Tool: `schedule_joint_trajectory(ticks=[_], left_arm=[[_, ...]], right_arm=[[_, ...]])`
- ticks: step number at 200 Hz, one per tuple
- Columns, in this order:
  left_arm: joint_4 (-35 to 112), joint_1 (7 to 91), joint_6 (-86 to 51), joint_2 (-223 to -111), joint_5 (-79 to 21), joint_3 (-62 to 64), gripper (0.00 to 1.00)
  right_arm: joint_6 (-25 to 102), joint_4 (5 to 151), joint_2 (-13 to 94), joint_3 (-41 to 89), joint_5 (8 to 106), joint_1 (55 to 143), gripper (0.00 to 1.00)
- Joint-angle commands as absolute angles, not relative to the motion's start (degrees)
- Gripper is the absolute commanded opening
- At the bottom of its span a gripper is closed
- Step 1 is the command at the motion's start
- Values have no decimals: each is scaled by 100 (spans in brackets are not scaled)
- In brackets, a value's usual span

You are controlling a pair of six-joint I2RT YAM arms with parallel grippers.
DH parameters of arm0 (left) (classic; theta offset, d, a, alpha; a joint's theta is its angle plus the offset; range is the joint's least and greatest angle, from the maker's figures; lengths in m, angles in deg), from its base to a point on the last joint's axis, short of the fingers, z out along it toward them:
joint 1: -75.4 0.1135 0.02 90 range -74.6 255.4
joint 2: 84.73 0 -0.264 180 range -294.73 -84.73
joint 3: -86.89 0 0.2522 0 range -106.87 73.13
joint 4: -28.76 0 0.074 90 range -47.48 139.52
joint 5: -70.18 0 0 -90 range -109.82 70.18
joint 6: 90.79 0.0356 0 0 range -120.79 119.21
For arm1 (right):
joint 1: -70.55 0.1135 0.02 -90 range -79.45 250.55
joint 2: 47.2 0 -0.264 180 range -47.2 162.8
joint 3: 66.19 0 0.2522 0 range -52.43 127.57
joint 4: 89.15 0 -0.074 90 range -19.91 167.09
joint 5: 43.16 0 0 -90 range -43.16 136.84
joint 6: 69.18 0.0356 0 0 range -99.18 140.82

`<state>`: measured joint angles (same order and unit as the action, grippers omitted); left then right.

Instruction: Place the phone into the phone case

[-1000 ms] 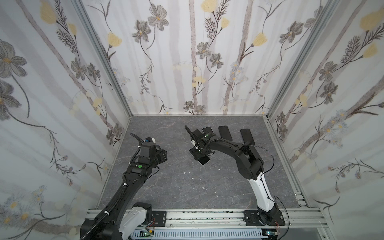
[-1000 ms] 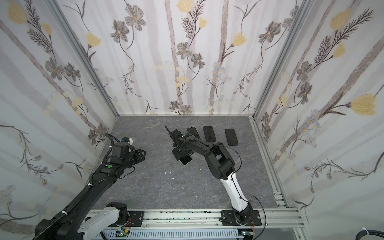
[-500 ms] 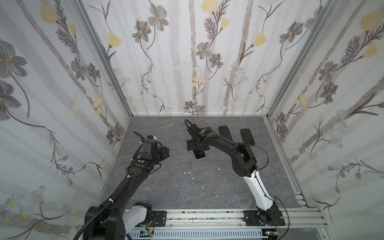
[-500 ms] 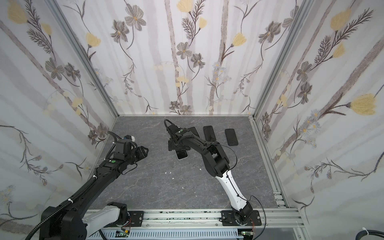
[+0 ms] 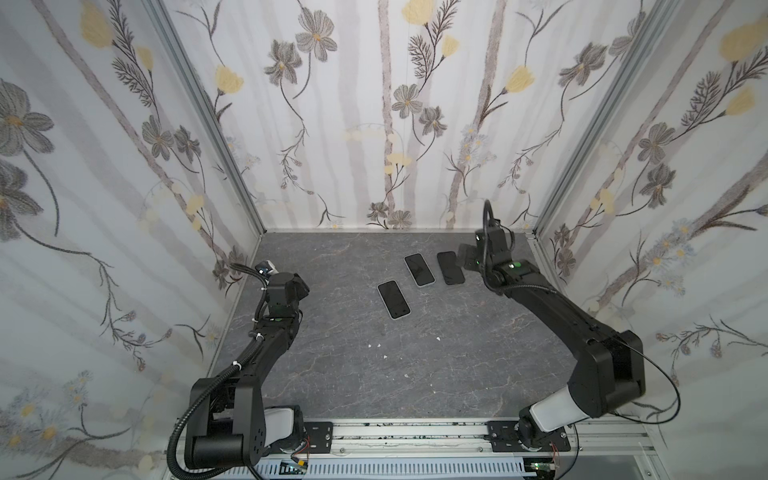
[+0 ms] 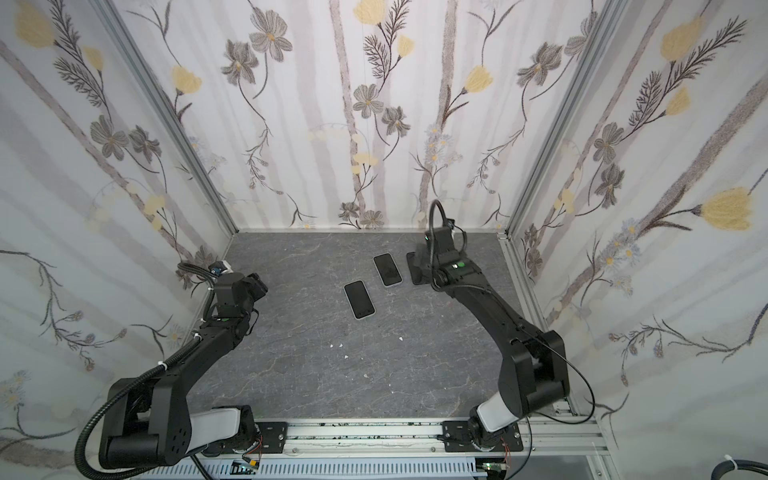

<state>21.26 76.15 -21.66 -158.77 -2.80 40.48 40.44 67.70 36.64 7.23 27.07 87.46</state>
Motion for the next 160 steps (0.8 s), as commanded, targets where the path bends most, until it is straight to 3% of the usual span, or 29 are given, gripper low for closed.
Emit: schedule_joint_trajectory(ticks=[1,36,45,60,81,99,114,136,160], left_arm=[[634,7643,-1352,-16022,228,4505,73],[-1599,7807,-817,-16598,-621,5567,75],[-1358,7899,-776,-16654,-1117,5410,76],[-1363,8051,-836,-16862,-1882,5254,77],[-2406,8101,-828,-17045,-2800,5609,78],[-3084,7984,-709,-17095,-2650,5949,81],[-3504,7862,-678,-17198,-2318,6146,83],[-4550,7561,-553,-17630,-1556,6474,99],[-3741,7325,-660,-17547,-364,6107,100]], right_arm=[[2985,10298,3093,-959,3216,8195,99],[2058,12465,3217,-2565,3583,7893,100],[1946,12307,3117,-2563,3767,7867,100],[1544,13270,3111,-2970,4089,7850,99],[1486,13363,3173,-2958,4238,7593,100],[2044,11697,2930,-2381,3970,7365,100],[2074,11768,2653,-2699,4389,7319,100],[1927,13564,2770,-3821,4832,7320,100],[1923,15992,3725,-4615,4738,7296,100]])
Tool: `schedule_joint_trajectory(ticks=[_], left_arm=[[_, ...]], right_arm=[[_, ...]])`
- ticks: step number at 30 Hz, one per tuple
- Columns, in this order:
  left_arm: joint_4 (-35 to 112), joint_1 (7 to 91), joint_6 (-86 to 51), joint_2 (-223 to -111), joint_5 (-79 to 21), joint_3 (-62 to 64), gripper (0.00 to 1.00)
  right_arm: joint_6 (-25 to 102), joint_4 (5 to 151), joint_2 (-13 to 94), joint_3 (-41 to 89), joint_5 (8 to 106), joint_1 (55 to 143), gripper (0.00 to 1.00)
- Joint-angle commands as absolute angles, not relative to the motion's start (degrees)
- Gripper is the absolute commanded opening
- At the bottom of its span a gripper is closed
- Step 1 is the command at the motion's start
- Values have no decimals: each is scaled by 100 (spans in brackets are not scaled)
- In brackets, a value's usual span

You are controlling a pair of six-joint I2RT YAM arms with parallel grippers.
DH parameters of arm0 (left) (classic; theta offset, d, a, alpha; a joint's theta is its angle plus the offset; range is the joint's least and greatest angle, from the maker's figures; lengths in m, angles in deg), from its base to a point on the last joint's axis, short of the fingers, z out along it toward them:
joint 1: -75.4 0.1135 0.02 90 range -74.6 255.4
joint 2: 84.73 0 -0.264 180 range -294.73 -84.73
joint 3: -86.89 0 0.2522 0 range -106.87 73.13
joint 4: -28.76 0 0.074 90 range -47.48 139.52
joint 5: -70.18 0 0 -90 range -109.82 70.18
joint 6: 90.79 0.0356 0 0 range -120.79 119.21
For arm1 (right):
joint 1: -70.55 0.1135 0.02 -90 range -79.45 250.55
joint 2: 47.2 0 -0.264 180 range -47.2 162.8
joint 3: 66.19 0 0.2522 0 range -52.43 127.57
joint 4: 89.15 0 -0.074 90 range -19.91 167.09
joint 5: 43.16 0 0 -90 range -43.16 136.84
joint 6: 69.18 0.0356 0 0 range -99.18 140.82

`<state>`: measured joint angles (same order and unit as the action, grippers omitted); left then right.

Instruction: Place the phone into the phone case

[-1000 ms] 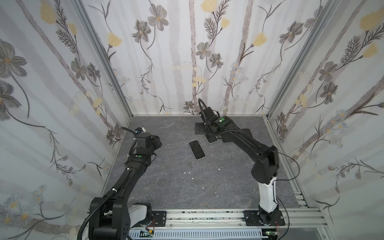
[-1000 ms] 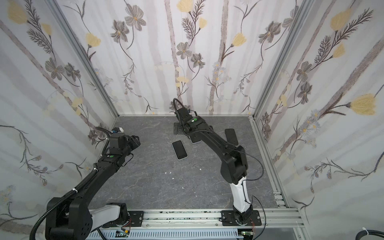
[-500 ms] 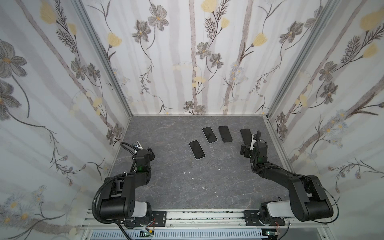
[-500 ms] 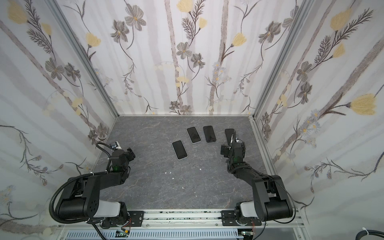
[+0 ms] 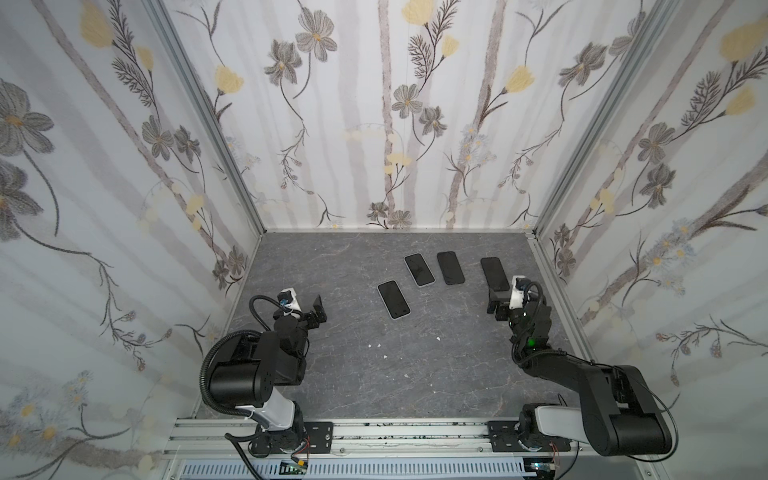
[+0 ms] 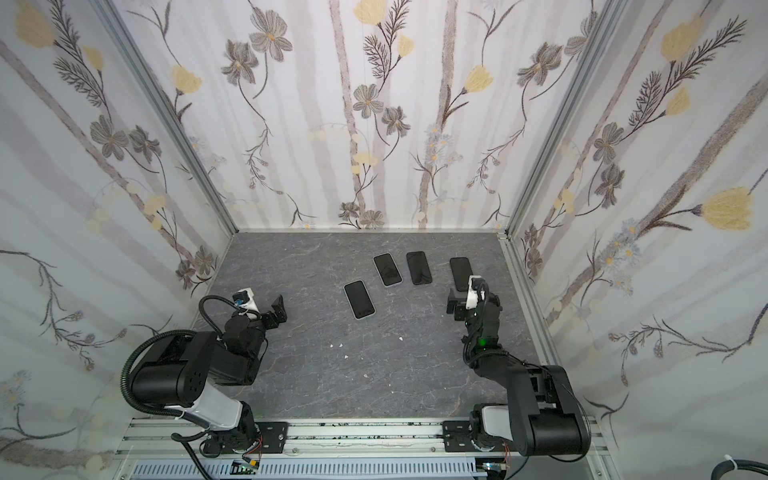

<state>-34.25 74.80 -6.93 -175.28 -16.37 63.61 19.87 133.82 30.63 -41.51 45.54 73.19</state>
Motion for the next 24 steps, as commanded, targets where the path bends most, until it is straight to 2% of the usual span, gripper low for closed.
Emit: schedule_joint_trajectory(ticks=[1,2,5,8,24], left_arm=[[-3713,7314,-656,-17536,-346,6095,100],[-3557,7253,-599,-17546,-241,6023,100],[-3605,7208,-561,-17565,-184,6029,100],[-3655,7199,-548,-17576,-159,6036,100],[-3647,7189,-540,-17570,-139,6030,100]], right_arm=[[1928,16047,3770,-4617,4719,7299,100],[1997,16358,4002,-4612,4602,7297,99],[2401,14701,3836,-3943,3749,7242,100],[2508,15428,3932,-4194,3459,7205,99],[2447,15359,3911,-4184,3483,7231,100]])
